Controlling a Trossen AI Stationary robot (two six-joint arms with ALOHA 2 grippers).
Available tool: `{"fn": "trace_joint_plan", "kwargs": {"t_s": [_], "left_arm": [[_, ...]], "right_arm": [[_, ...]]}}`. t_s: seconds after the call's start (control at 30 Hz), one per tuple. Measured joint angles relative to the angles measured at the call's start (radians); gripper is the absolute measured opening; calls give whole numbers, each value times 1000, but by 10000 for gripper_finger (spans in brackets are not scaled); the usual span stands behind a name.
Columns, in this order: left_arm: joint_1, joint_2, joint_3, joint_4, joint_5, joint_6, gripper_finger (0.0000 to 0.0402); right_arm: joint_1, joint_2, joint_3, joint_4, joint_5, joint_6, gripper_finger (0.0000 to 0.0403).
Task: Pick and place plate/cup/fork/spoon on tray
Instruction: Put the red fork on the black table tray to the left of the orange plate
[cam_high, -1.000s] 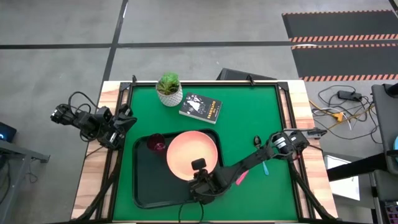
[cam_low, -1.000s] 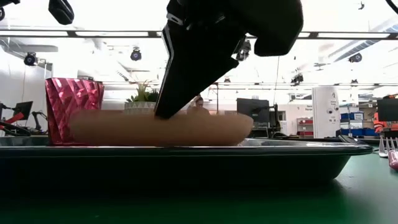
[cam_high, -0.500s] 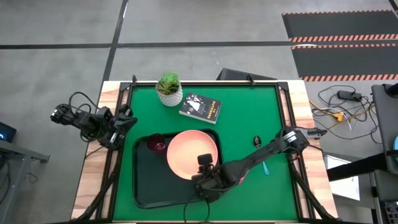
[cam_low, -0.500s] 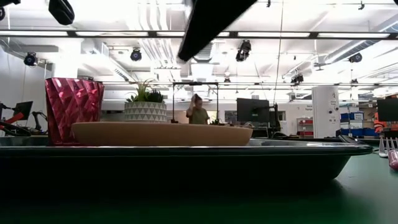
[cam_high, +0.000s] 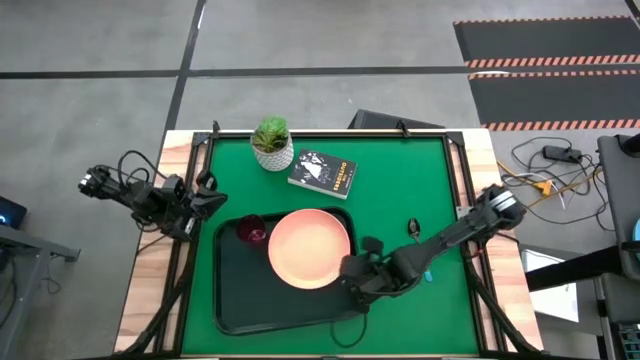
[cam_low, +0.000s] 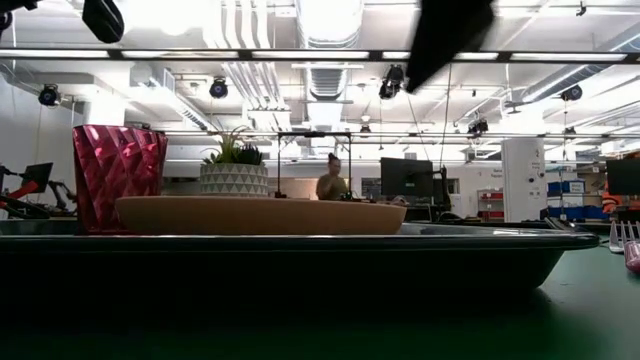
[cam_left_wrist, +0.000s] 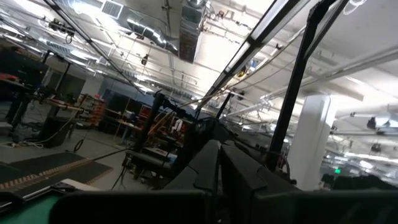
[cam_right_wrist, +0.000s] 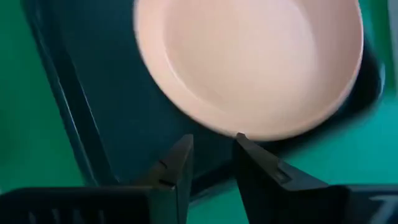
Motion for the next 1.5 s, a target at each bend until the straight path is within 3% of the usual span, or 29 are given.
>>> {"fn": "trace_joint_plan", "kwargs": {"t_s": [0.17, 0.43, 0.53, 0.6, 0.7, 0.9, 1.13, 1.5], "left_arm": [[0, 25, 0, 1, 0, 65, 0], [0, 42, 0, -3, -1, 67, 0], [0, 45, 0, -9, -1, 67, 0], [0, 48, 0, -15, -1, 67, 0], [0, 52, 0, -17, -1, 67, 0], [0, 42, 0, -8, -14, 67, 0], [0, 34, 0, 140, -57, 186, 0], [0, 30, 0, 153, -58, 201, 0]], "right_arm": [[41, -113, -182, 23, -3, 362, 81], [142, -248, -456, 11, 76, 983, 77], [169, -262, -540, 6, 32, 1272, 91], [182, -264, -571, 12, -36, 1380, 105], [185, -262, -587, 9, -107, 1415, 129], [184, -254, -585, 15, -105, 1444, 161], [181, -251, -620, 19, -27, 1518, 164], [159, -159, -643, 102, -82, 1589, 164]]}}
